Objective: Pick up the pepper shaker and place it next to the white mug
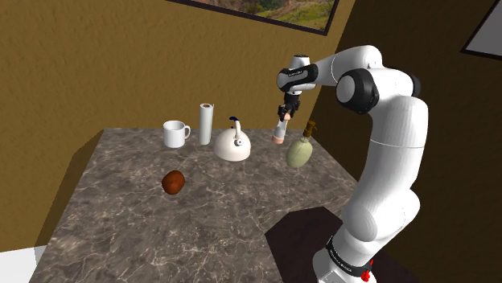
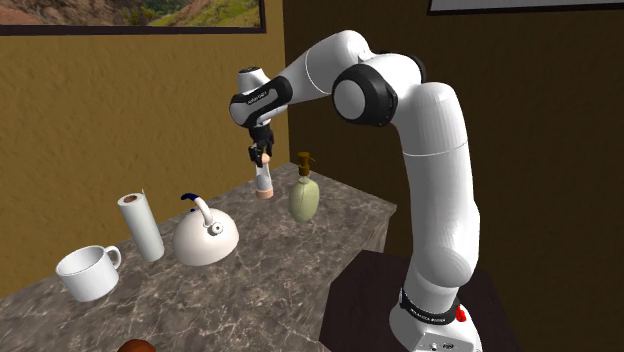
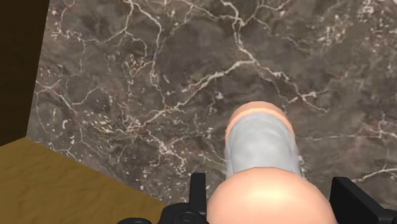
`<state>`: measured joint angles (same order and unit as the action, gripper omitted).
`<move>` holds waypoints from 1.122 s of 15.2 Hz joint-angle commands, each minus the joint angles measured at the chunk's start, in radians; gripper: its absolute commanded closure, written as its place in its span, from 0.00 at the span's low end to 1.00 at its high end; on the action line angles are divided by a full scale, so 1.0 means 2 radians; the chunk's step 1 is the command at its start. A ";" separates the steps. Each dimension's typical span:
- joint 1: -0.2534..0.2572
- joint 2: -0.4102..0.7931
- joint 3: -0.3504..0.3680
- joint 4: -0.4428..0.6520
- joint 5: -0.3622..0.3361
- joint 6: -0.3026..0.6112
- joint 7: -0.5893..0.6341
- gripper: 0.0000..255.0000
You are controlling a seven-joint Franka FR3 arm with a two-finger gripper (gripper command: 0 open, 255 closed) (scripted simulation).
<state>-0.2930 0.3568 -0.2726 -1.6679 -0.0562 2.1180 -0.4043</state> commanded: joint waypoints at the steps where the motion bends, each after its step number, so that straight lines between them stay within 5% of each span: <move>1: 0.000 -0.004 0.000 0.007 -0.001 -0.011 -0.001 1.00; 17: 0.000 -0.020 -0.002 0.092 -0.001 -0.111 -0.010 1.00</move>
<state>-0.2929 0.3158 -0.2769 -1.5019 -0.0596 1.9134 -0.4220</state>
